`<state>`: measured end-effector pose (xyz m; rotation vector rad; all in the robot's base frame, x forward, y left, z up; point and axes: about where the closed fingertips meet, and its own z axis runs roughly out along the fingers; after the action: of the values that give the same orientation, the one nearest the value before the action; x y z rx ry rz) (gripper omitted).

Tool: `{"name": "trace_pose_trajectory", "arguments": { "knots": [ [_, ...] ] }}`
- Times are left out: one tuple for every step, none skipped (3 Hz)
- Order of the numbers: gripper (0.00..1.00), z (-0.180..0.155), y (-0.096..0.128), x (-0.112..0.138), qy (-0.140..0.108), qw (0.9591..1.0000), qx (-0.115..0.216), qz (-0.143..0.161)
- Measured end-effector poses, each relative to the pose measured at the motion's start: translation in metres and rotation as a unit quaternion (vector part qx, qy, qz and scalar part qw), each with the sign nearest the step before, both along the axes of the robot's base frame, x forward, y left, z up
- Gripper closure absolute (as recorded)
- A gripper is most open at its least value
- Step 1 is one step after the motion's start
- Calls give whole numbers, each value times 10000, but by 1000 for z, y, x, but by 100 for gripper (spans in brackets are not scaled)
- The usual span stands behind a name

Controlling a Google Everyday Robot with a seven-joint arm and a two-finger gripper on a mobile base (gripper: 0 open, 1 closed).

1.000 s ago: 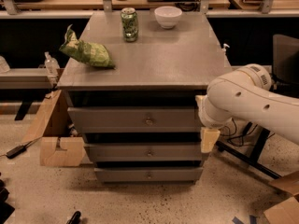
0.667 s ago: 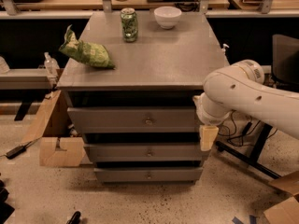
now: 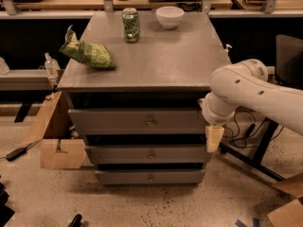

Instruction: Open top drawer

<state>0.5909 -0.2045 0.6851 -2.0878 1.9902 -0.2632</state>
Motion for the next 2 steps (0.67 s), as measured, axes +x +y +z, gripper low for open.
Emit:
{"name": "trace_pose_trajectory", "arguments": {
  "knots": [
    [0,-11,-11,9,92,9999,-12,-141],
    [0,-18,-18,17,109,9995,55,-279]
  ]
}}
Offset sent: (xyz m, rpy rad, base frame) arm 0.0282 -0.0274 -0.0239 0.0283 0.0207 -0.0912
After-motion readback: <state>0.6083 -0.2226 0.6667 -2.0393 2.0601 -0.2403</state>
